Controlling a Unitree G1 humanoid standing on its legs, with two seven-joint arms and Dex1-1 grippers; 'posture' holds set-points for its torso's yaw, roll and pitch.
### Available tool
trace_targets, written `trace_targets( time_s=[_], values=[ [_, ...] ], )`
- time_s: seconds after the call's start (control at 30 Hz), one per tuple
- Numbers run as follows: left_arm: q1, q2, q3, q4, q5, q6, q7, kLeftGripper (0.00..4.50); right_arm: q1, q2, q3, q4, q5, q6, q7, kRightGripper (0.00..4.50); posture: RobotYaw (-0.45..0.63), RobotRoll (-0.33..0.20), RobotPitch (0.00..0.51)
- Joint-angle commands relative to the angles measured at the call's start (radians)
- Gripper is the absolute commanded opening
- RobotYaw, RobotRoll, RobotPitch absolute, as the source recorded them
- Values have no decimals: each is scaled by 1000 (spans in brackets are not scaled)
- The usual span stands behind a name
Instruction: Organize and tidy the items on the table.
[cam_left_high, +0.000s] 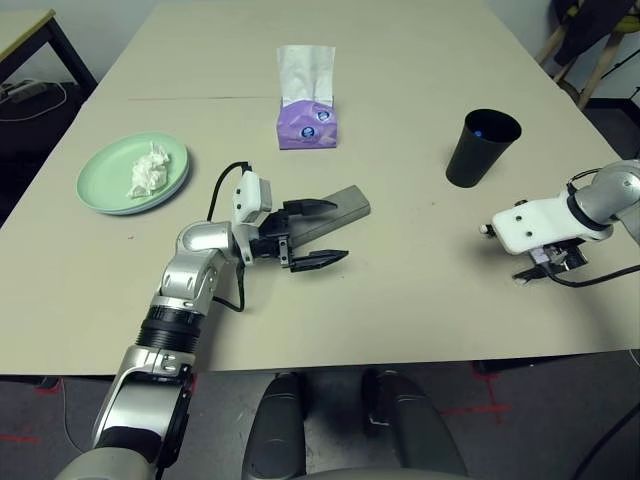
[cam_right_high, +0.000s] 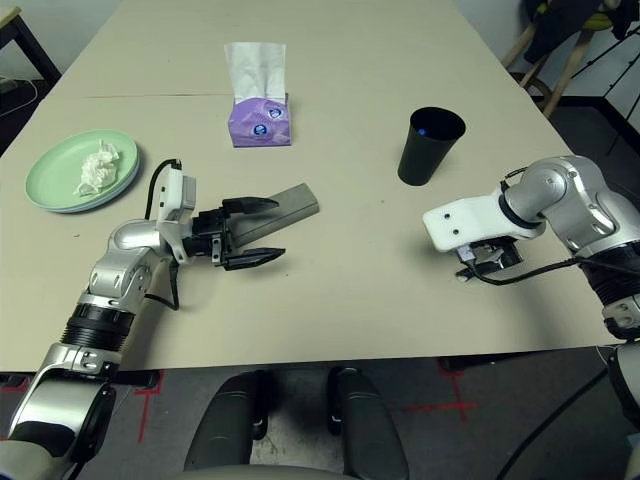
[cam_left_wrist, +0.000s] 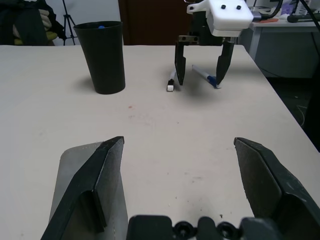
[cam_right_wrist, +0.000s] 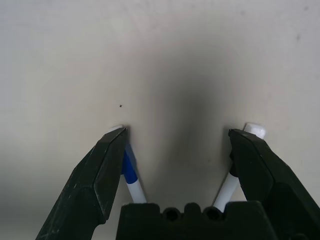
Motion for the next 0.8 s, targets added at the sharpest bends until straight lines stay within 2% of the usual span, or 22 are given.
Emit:
trace_targets(
  time_s=[0.03,0.43,0.8],
  values=[
    [11,6,-15,-17,5,6,1,4457,2,-23,-15,-25,-4,-9,15,4500,84,0,186],
    [-2,-4,-20,10,10,-11,3,4457,-8,-88,-52,-79,39,-47,71,4500,67,0,181],
    [1,2,-17,6,10,-14,6,4457,21,-76,-38,-15,63,-277,62,4500,80,0,182]
  ],
)
